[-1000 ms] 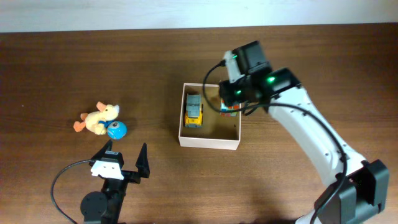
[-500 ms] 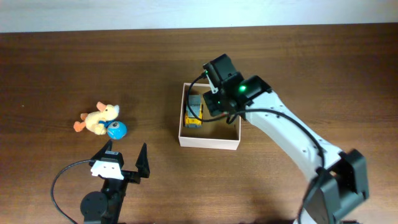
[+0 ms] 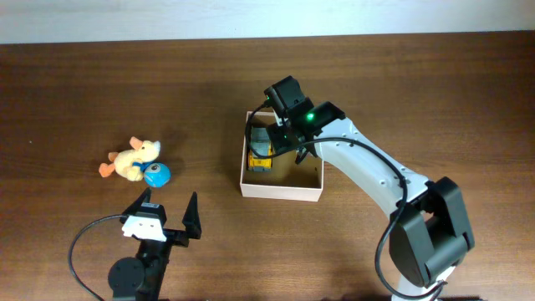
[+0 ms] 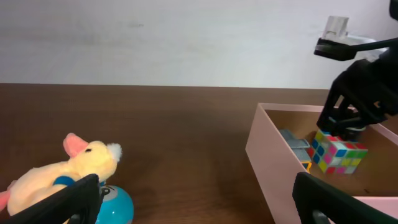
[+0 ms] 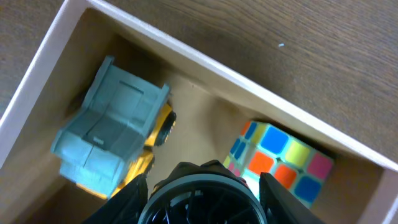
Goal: Pack container
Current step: 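Lower the spinner into the box between truck and cube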
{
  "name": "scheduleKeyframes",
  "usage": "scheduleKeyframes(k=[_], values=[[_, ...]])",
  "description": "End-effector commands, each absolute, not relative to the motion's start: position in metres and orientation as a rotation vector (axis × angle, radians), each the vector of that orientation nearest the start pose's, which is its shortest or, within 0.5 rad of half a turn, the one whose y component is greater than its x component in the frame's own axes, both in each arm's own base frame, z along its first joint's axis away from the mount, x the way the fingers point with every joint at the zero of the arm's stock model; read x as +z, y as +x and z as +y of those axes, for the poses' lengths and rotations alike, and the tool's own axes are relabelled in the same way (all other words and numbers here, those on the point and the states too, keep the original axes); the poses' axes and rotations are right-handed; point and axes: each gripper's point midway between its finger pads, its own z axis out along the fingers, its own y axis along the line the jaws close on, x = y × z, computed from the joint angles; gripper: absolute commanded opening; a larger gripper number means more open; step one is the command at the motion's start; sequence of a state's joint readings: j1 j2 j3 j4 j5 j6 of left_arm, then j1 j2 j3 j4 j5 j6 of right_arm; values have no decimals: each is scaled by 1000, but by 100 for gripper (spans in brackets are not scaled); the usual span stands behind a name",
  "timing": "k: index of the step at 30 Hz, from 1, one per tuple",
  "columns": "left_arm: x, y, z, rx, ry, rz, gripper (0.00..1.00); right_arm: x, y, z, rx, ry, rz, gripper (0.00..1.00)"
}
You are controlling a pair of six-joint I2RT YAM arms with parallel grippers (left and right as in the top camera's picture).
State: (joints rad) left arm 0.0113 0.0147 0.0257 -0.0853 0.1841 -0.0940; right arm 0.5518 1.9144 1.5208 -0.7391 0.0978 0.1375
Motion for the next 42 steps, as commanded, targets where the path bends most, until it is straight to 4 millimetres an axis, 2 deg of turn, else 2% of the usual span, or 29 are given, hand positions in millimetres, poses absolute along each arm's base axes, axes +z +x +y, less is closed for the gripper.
scheduleKeyframes(k=[1, 11, 21, 31, 33, 35, 36, 42], values=[[162, 242, -32, -211, 83, 1640, 99, 96, 409, 231, 56, -529, 2634, 48], [162, 242, -32, -211, 83, 1640, 99, 71, 412, 232, 29, -580, 2659, 48], [161, 242, -32, -212, 82, 1642, 99, 73, 417, 235, 20, -635, 2622, 48], [161, 242, -32, -212, 82, 1642, 99, 74, 420, 234, -28, -835, 2558, 49], [161, 242, -32, -212, 82, 1642, 99, 74, 421, 230, -35, -852, 2553, 51], [161, 242, -32, -212, 82, 1642, 99, 73, 423, 227, -24, -879, 2550, 61], [161, 242, -32, -212, 82, 1642, 99, 73, 422, 227, -13, -899, 2547, 63], [161, 242, -32, -212, 82, 1642, 99, 73, 422, 228, 9, -967, 2526, 64]])
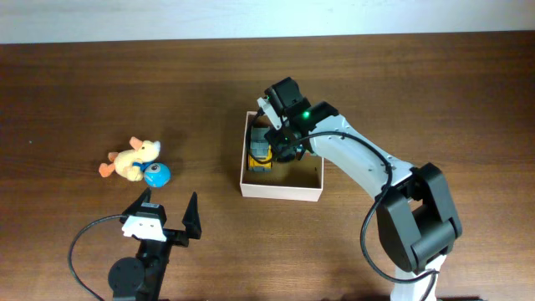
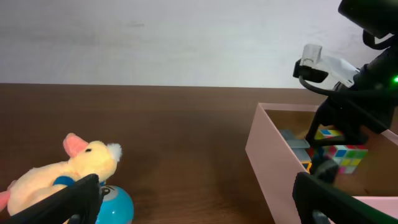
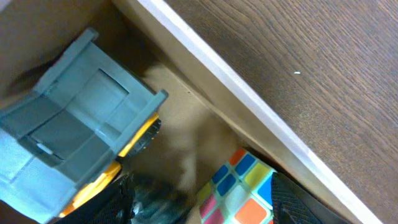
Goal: Pack container
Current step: 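Lower the spinner into the box between truck and cube, then open the right gripper and withdraw it up and right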
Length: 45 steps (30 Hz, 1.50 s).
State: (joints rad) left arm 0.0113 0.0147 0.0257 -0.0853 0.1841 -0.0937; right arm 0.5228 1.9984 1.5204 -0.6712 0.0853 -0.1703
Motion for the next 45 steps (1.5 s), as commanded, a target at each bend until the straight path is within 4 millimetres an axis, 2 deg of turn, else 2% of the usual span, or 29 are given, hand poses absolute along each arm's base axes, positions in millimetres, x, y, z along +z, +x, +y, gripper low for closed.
scheduleKeyframes(k=[1, 11, 15, 23, 27, 29, 30, 34, 40, 45], values=[[161, 242, -32, -212, 82, 1642, 99, 73, 423, 228, 9, -968, 2523, 64], [161, 242, -32, -212, 82, 1642, 99, 76, 425, 230, 13, -966, 2509, 65], [161, 242, -32, -212, 82, 1642, 99, 89, 423, 232, 36, -963, 2502, 64], [161, 242, -32, -212, 82, 1642, 99, 161, 412, 239, 131, -961, 2445, 65], [161, 242, -32, -212, 82, 1642, 99, 202, 404, 226, 149, -815, 2468, 65], [161, 242, -32, -212, 82, 1642, 99, 216, 403, 211, 140, -681, 2497, 68], [161, 242, -32, -212, 82, 1642, 99, 226, 404, 193, 114, -551, 2516, 70], [161, 242, -32, -212, 82, 1642, 99, 237, 405, 142, 48, -219, 2572, 73], [161, 242, -32, -212, 82, 1642, 99, 227, 400, 56, -18, 281, 2663, 74], [161, 242, -32, -212, 82, 1642, 99, 222, 391, 2, -82, 463, 2694, 84]])
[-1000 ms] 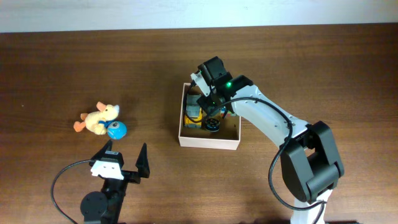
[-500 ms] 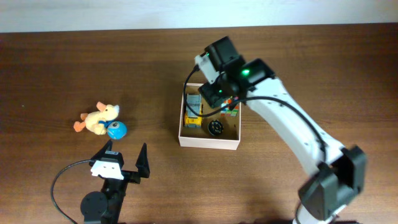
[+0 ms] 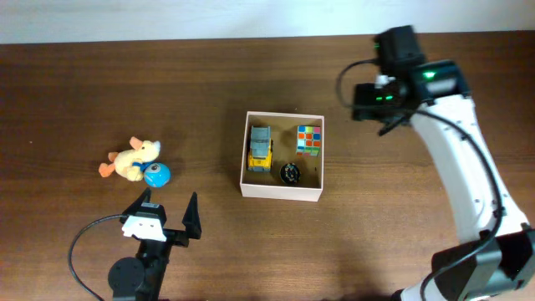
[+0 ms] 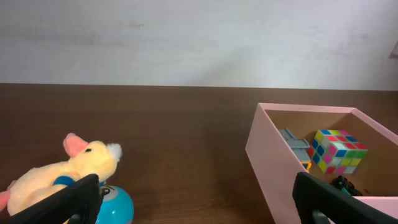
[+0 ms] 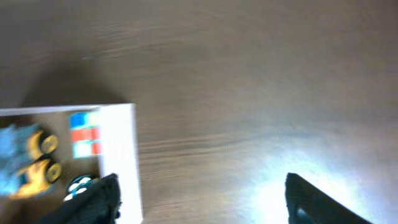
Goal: Pack container
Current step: 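Open the right gripper and withdraw it up and right, then raise the left gripper and move it over the plush duck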
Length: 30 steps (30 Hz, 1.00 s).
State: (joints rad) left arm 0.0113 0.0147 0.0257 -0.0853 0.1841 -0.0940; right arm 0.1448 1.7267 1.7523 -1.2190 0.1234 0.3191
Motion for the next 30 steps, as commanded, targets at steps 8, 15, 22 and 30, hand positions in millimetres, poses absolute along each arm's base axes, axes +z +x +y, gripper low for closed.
scheduleKeyframes(k=[8, 15, 22, 30], values=[[161, 242, -32, -212, 82, 1642, 99, 214, 376, -50, -96, 669, 2721, 99], [161, 242, -32, -212, 82, 1642, 99, 210, 371, -49, -101, 662, 2753, 99], [161, 243, -30, -201, 73, 1644, 99, 210, 371, -50, -102, 663, 2752, 99], [156, 249, -1, -130, -130, 1680, 99, 210, 371, -50, -101, 663, 2752, 99]])
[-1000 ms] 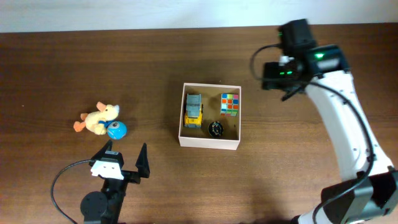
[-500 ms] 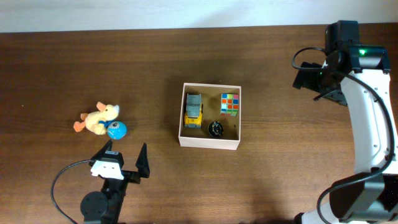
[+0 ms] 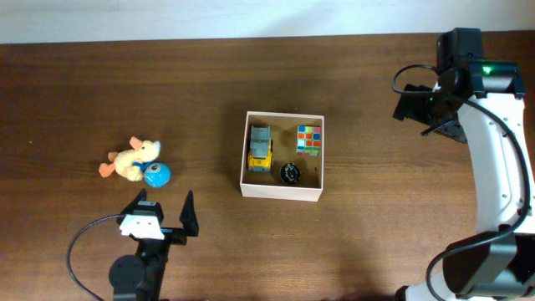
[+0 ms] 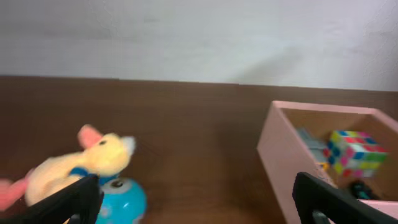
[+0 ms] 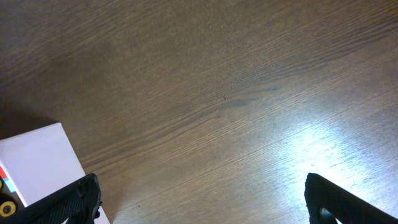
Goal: Pack container
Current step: 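Raise the left gripper and move it over the plush duck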
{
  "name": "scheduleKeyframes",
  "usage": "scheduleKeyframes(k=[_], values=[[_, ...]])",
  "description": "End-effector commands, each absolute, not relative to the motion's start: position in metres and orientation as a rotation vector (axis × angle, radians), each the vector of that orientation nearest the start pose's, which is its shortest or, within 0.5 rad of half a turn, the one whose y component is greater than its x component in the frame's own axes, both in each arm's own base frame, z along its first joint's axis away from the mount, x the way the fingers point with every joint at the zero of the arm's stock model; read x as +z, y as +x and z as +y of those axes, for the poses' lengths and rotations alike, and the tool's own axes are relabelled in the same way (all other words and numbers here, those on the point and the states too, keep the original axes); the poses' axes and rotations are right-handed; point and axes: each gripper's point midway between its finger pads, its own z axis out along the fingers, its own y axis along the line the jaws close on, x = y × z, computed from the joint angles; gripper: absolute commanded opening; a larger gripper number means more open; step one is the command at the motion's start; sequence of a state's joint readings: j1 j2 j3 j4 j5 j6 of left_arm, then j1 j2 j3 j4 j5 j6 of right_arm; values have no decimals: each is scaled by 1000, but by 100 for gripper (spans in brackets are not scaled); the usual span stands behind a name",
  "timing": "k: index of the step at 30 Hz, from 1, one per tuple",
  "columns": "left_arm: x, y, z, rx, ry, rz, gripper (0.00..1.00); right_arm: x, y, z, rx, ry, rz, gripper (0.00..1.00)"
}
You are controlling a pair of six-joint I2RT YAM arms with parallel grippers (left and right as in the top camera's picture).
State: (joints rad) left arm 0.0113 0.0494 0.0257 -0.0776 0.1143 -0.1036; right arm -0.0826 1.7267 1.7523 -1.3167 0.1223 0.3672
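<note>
The pale pink box [image 3: 280,192] stands mid-table. Inside lie a grey-and-yellow toy truck [image 3: 261,149], a colour cube [image 3: 309,140] and a small black round thing [image 3: 290,173]. A yellow plush duck [image 3: 132,159] and a blue ball [image 3: 156,174] touch each other at the left. My left gripper [image 3: 163,219] is open, low near the front edge, just short of the ball [image 4: 121,196] and duck [image 4: 87,165]. My right gripper [image 3: 425,113] is open over bare wood far right of the box, holding nothing; the box corner [image 5: 37,162] shows at its left.
Dark wooden table [image 3: 376,234] with a pale wall along the back edge. The left arm's base and cable [image 3: 84,242] sit at the front left. The right arm's white links [image 3: 501,167] run down the right side.
My right gripper has moved further right, away from the box. My left gripper has shifted slightly, so the duck and ball sit more to the right in its view.
My right gripper was inside the box, shut on the black round thing beside the truck and cube. Then it was lower in the box. Later the black thing lay in the box and the gripper stood open back right of it, now farther right.
</note>
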Motion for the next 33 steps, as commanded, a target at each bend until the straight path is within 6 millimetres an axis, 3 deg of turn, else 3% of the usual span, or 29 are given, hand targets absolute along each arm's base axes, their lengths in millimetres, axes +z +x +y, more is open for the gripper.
scheduleKeyframes(k=[1, 6, 10, 16, 19, 22, 25, 33], values=[[161, 250, 2, -136, -170, 1670, 99, 210, 371, -50, -102, 663, 2752, 99], [200, 262, 10, -145, -244, 1653, 99, 210, 371, -50, -102, 663, 2752, 99], [224, 289, 25, -79, -295, 1739, 99, 210, 371, -50, -101, 663, 2752, 99], [266, 367, 59, 35, -312, 1851, 99, 210, 371, -50, -101, 663, 2752, 99], [275, 407, 67, 30, -321, 1908, 99, 210, 371, -50, -101, 663, 2752, 99], [275, 431, 70, 30, -329, 1970, 99, 210, 371, -50, -102, 663, 2753, 99], [279, 441, 73, 34, -334, 1993, 99, 210, 371, -50, -102, 663, 2752, 99], [283, 439, 74, 43, -340, 1986, 99, 210, 371, -50, -102, 663, 2752, 99]])
